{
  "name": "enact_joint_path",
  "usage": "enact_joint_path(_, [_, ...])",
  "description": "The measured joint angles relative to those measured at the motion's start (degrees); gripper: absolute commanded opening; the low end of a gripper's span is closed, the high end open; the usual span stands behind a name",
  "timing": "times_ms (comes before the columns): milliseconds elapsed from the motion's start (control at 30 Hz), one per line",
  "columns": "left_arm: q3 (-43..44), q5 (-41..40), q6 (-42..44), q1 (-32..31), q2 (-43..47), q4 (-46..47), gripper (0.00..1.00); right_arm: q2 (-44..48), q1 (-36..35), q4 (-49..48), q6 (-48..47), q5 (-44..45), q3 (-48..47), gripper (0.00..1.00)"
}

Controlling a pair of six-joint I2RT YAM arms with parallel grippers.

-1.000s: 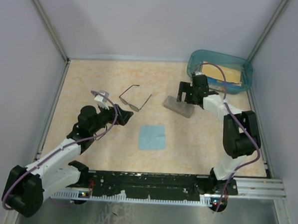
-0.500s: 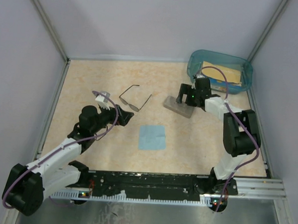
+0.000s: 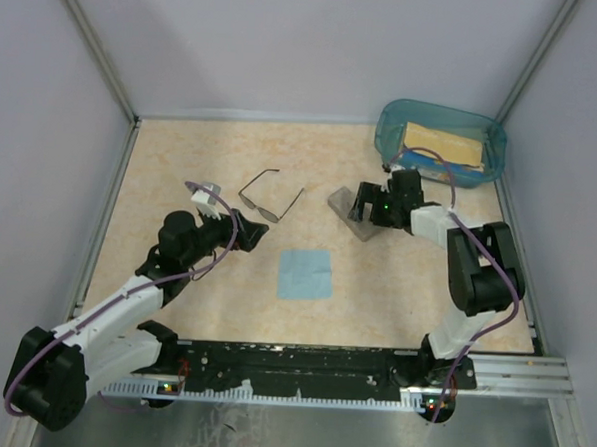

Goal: Organize the sunglasses
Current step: Adjust the sunglasses case at the center of the board.

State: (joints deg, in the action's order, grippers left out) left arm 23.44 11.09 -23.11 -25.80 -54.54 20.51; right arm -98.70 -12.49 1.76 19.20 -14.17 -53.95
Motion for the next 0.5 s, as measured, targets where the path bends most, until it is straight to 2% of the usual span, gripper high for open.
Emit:
enact_joint_path(233, [0.0, -0.55, -0.2, -0.2, 0.02, -0.04, 1.0, 3.02, -2.56, 0.5, -1.18, 0.57, 2.23, 0.99])
enact_joint_path(500, [0.0, -1.84, -0.96, -0.22, 0.04, -0.26, 1.0, 3.98, -9.29, 2.75, -5.42, 10.49, 2.01, 0.99])
